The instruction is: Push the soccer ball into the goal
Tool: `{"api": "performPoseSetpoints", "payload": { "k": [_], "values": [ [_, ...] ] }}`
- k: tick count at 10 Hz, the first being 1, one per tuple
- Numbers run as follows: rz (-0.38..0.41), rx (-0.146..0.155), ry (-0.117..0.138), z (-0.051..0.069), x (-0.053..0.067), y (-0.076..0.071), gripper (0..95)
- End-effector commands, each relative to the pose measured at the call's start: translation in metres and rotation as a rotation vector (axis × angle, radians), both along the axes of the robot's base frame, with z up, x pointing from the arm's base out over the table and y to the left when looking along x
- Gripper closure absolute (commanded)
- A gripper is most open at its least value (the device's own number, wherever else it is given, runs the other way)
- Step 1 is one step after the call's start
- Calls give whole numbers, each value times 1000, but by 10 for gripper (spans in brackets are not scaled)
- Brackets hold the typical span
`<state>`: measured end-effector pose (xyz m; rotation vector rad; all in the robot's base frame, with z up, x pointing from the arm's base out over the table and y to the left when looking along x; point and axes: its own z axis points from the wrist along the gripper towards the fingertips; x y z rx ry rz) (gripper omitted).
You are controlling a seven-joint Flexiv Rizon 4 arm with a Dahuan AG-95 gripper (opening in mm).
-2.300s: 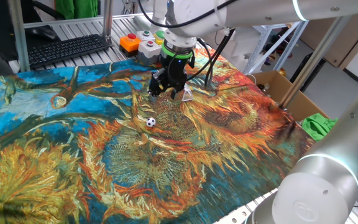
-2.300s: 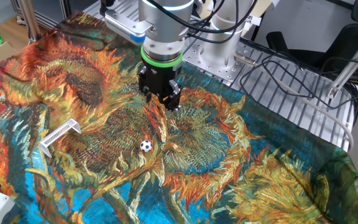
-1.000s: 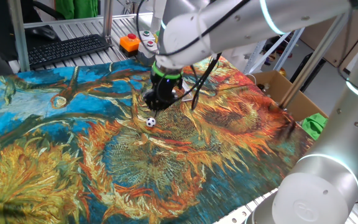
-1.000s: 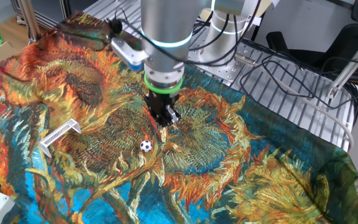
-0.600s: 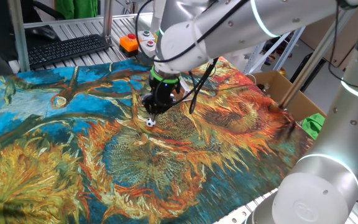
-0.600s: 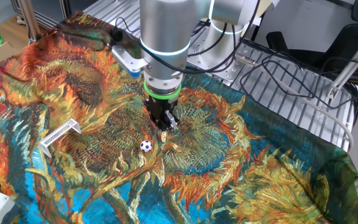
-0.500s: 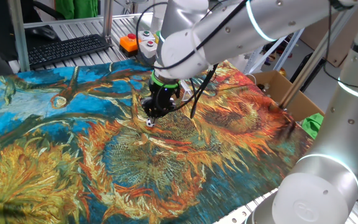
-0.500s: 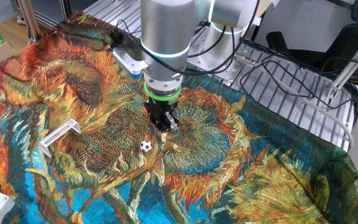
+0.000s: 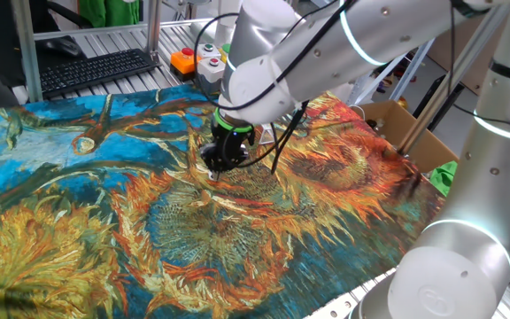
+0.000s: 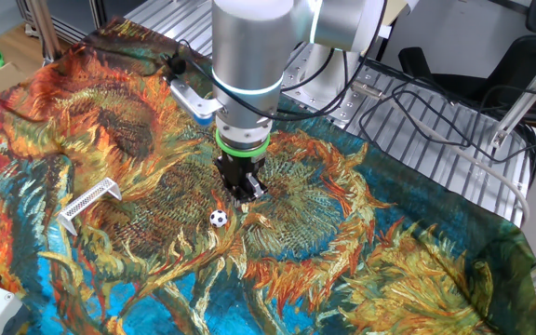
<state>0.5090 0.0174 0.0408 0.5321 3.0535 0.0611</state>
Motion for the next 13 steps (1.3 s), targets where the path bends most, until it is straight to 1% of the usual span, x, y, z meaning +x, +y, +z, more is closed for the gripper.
{"api": "performPoseSetpoints", "payload": {
  "k": [1,2,4,9,11,12,13],
  "values": [
    [4,-2,-4,-6,0,-2,950],
    [5,-5,-11,-11,-1,-3,950],
    [4,-5,-14,-14,0,-4,950],
    [-5,-1,-14,-14,1,-4,950],
    [-12,0,-8,-14,1,-4,950],
    [-12,0,-9,-14,1,-4,950],
    [-18,0,-16,-14,1,-4,950]
  ]
}}
